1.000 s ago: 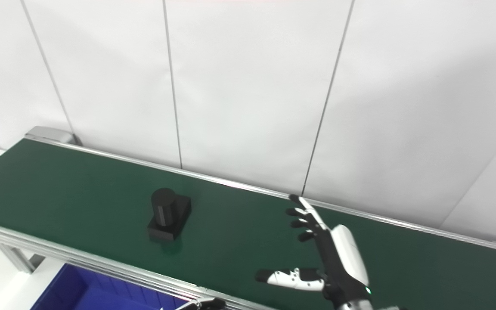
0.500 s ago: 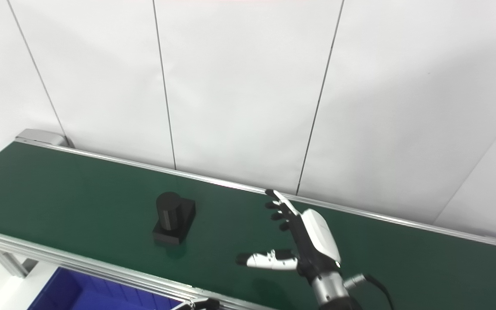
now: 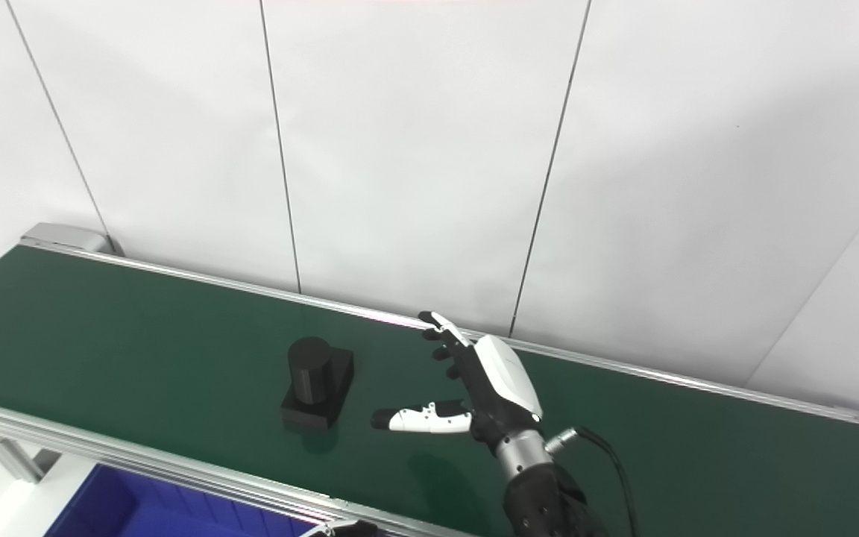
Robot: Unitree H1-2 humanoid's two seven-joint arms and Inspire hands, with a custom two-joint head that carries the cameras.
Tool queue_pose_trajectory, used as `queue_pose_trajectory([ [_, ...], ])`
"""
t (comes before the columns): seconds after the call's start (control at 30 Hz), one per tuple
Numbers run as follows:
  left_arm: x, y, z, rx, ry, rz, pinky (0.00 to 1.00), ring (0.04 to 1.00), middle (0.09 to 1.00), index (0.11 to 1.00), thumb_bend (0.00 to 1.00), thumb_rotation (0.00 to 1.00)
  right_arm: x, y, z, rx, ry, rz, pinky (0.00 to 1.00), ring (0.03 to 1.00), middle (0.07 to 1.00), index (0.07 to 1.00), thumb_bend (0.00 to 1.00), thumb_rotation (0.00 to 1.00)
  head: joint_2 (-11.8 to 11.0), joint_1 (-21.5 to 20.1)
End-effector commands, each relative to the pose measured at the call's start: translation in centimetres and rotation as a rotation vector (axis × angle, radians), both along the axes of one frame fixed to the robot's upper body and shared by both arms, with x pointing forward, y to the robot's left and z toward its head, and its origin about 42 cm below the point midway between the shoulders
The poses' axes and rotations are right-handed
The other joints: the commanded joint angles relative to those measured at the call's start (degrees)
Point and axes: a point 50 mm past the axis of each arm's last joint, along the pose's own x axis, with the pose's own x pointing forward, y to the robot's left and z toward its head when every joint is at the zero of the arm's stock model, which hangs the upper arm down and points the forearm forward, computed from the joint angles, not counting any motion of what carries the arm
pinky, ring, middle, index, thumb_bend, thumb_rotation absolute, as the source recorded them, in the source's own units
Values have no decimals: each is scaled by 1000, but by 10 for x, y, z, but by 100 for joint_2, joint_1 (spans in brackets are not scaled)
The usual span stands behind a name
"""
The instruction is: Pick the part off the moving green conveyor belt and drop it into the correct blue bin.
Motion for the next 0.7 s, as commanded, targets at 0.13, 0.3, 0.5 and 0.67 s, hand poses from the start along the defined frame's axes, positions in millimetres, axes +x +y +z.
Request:
queue_pose_trajectory([
  [0.13, 4, -1, 7, -5, -68, -13, 604, 691, 751, 751, 995, 264, 19, 23, 25, 11, -86, 26, 632, 746, 825, 913, 926, 483, 19, 9],
  [0.3, 3, -2, 7, -14, -62, -14, 607, 696, 755, 749, 995, 240, 27, 33, 25, -35, -90, 32, 643, 747, 826, 909, 921, 484, 38, 22],
  [0.5, 2, -4, 7, -22, -59, -19, 619, 709, 766, 755, 1000, 249, 36, 45, 21, -69, -86, 45, 660, 774, 845, 906, 935, 496, 70, 28],
  [0.67, 1, -5, 7, -20, -62, -18, 637, 719, 767, 756, 998, 238, 39, 54, 16, -106, -89, 57, 636, 756, 826, 900, 937, 516, 90, 30],
])
